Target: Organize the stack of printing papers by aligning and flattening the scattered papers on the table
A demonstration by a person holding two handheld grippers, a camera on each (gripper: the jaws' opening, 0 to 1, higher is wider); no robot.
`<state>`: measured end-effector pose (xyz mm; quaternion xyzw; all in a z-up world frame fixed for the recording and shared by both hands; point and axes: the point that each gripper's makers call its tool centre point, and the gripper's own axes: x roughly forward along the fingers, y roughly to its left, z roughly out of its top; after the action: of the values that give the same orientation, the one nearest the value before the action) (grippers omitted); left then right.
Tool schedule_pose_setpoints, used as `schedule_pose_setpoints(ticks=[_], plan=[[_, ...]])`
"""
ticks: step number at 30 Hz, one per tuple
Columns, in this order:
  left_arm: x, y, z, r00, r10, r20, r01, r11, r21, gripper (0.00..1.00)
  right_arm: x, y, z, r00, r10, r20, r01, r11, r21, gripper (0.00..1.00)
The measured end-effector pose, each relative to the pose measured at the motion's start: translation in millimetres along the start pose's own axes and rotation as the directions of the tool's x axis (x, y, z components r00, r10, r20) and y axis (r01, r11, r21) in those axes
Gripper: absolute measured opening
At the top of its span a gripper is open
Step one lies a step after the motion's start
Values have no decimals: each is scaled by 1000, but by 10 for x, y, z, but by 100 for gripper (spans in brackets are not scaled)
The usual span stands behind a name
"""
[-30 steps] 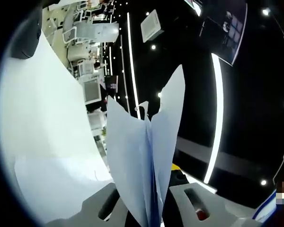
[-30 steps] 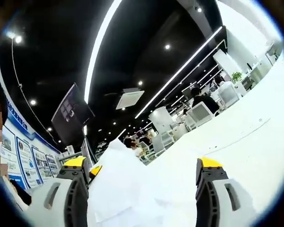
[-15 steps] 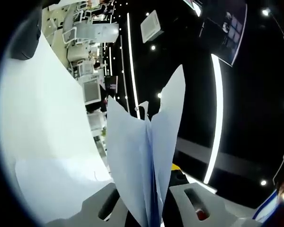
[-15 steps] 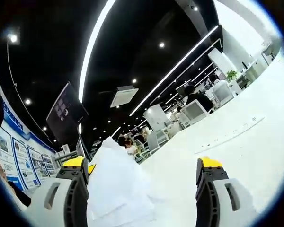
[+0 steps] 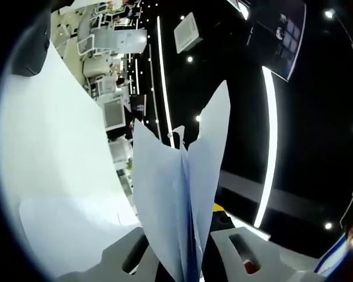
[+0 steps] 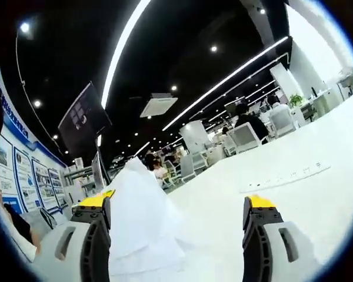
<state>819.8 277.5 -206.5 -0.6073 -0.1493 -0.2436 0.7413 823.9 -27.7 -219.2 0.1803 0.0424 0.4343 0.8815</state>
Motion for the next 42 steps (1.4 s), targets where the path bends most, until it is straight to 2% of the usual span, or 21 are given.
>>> schedule_pose_setpoints(ticks=[11,20,27,30,35,37,42], plan=[[-1,-26,5,1000,-8,1,8,1000,7,6,-15,58,-64,988,12,-152,-31,992,-125,88],[4,-58,3,1000,-18,-2,18,1000,8,6,-27,155,-47,967,37,-251,-80,983,-162,88],[2,-99,-22,1000,-26,-11,26,999,23,6,-72,175,23,958,43,-284,-95,981,-170,87],[19,-128,-77,999,-30,-35,31,999,34,6,-91,169,44,956,44,-290,-98,980,-174,87],[56,-269,-211,993,-70,-94,77,994,81,6,-111,185,70,954,57,-293,-108,981,-163,87],[87,-317,-309,987,-87,-132,96,993,62,6,-112,189,83,953,61,-297,-112,981,-159,87],[167,-471,-488,972,-104,-209,131,984,121,6,-114,223,119,949,76,-306,-129,979,-157,87]])
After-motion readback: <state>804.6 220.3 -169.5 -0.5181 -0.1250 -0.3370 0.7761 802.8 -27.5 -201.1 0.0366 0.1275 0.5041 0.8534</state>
